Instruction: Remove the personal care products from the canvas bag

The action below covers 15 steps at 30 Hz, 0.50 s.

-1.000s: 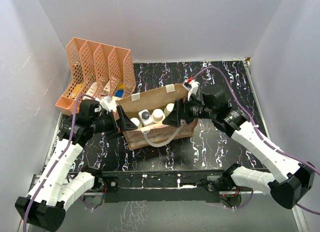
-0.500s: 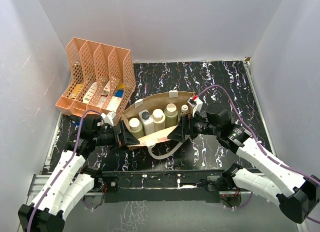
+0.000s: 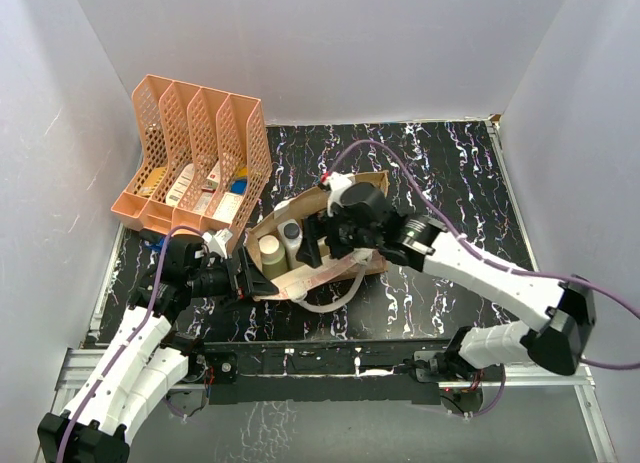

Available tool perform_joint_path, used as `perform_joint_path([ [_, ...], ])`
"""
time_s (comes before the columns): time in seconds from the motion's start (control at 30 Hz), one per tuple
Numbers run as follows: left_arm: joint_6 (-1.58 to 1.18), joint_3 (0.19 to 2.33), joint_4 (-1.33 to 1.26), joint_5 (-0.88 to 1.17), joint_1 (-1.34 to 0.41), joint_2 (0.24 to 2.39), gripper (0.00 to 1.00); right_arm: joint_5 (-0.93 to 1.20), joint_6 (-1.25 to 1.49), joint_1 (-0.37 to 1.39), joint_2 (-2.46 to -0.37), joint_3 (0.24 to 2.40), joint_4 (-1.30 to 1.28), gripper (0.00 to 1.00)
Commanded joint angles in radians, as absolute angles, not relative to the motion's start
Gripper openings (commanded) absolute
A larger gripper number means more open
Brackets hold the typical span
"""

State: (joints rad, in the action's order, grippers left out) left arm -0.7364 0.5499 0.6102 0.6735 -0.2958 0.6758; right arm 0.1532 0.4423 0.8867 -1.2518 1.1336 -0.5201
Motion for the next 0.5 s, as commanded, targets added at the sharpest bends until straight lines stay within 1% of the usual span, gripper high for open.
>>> perform_joint_path([
  [0.0, -0.730, 0.528, 0.675, 0.633, -0.290, 0.679, 0.93, -0.025, 0.373, 0.946, -1.378, 1.285, -0.533, 0.88],
  [0.13, -0.723, 0.547, 0.683, 0.622, -0.291, 0.684, 0.93, -0.161, 0.349, 1.004, -1.492, 1.406, -0.586, 0.82],
  [0.23, -0.724, 0.556, 0.681, 0.619, -0.289, 0.687, 0.93, -0.254, 0.344, 1.024, -1.539, 1.441, -0.609, 0.80],
  [0.37, -0.724, 0.564, 0.673, 0.622, -0.289, 0.697, 0.93, -0.284, 0.339, 1.029, -1.586, 1.455, -0.617, 0.80],
  [0.47, -0.720, 0.570, 0.671, 0.623, -0.290, 0.711, 0.93, -0.290, 0.342, 1.034, -1.609, 1.458, -0.618, 0.75],
])
